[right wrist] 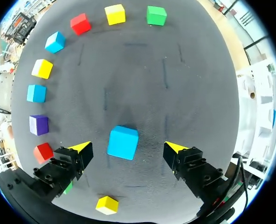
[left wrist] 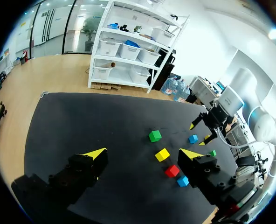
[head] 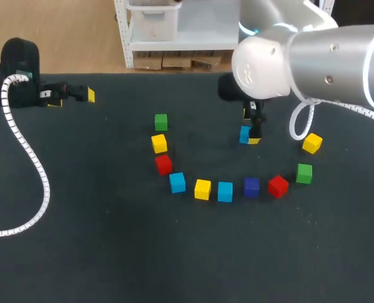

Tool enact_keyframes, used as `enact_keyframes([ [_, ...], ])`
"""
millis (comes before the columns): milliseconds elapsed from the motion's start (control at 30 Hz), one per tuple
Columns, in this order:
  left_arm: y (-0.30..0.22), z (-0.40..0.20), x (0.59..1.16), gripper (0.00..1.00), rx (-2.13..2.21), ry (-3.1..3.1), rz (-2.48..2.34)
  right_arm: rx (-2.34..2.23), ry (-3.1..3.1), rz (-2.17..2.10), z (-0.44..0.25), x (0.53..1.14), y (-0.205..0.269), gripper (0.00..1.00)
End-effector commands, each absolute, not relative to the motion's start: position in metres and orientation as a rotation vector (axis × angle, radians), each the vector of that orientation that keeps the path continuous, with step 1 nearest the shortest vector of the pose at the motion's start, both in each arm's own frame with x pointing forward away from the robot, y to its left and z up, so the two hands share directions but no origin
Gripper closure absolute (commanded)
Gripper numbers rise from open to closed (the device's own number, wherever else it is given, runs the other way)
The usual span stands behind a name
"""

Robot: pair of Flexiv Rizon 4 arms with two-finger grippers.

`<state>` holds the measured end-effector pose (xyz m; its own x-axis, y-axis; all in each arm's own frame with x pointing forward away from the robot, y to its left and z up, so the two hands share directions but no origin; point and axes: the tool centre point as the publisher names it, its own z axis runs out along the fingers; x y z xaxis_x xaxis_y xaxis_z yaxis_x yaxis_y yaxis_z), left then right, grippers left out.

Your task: Place the blue cubes, place green cubes on the blue cubes, place the yellow cubes on the green cubes, then place the red cubes on the yellow cubes, and place purple cube on the red cubes.

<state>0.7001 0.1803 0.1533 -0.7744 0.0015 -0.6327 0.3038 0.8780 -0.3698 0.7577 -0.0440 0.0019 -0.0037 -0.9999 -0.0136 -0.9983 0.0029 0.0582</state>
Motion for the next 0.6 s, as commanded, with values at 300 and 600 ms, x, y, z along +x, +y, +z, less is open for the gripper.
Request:
enact_keyframes([
  [300, 0.1837, 0.1512, 0.7001, 0.0, 0.228, 2.381, -0.627, 2.134, -2.216, -0.084, -0.0035, 0.7652, -0.0436, 0.06],
  [600, 0.1837, 0.1512, 0.7001, 0.0, 0.228, 2.381, -0.627, 2.205, -2.135, -0.042, -0.0054, 0.7607, -0.0451, 1.0],
])
